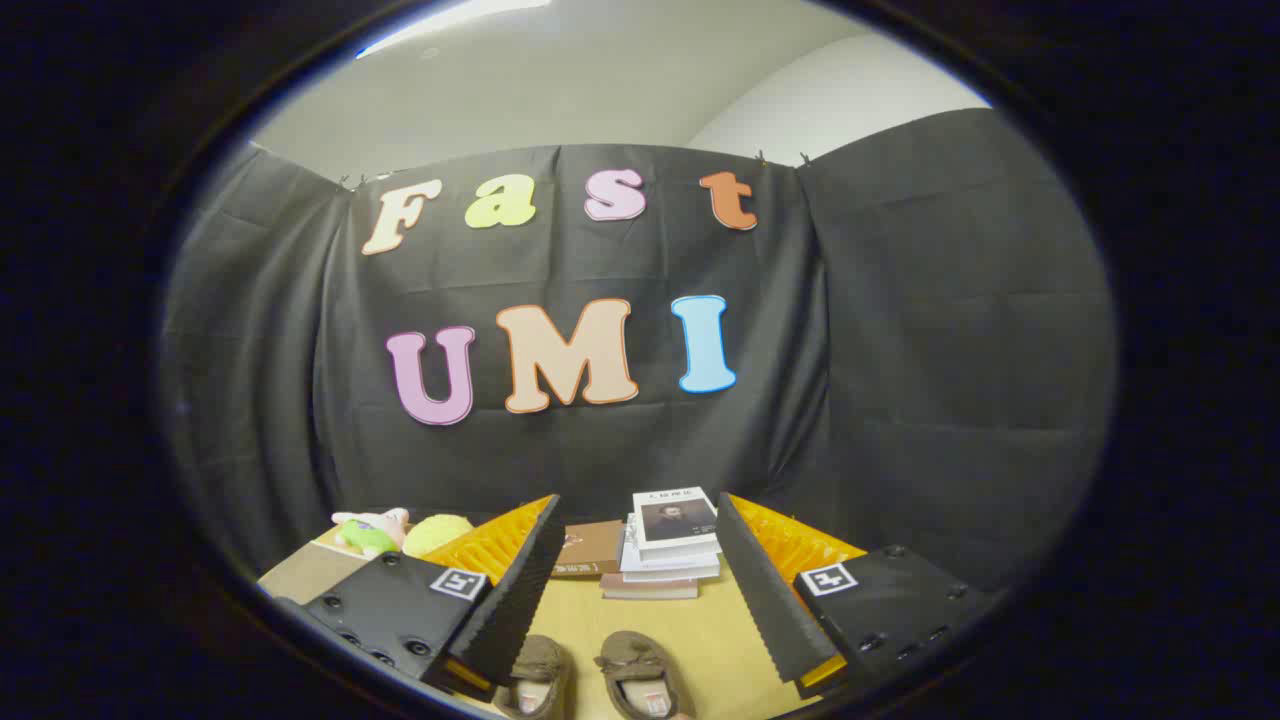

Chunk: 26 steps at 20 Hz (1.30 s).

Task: Open the storage box then place both shoes into the box .Put the left shoe in first, then the right shoe, with the right side of both shoes facing outward in a uniform manner.

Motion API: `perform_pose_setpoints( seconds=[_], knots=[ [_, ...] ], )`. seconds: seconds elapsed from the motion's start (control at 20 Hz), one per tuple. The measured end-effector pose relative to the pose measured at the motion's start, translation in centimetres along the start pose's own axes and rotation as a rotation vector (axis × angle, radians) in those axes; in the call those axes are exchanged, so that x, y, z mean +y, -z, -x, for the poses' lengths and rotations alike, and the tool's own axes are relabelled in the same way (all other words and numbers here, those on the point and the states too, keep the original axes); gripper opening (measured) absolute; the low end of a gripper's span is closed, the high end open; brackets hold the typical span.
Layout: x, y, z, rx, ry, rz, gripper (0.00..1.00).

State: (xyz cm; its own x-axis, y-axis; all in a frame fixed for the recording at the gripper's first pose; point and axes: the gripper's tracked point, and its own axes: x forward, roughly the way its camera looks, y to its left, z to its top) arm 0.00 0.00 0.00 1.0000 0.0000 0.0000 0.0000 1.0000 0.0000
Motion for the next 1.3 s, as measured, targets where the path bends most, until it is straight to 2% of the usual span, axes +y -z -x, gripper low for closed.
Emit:
perform_pose_setpoints(
  seconds=[0.25,0.95,1.3],
  knots=[
    [0.4,0.2,0.2,0.017,-0.011,0.036,0.98],
    [-0.2,0.7,0.6,0.041,-0.041,0.021,0.98],
    [-1.6,0.5,0.8,0.044,-0.014,0.017,0.98]
  ],
)
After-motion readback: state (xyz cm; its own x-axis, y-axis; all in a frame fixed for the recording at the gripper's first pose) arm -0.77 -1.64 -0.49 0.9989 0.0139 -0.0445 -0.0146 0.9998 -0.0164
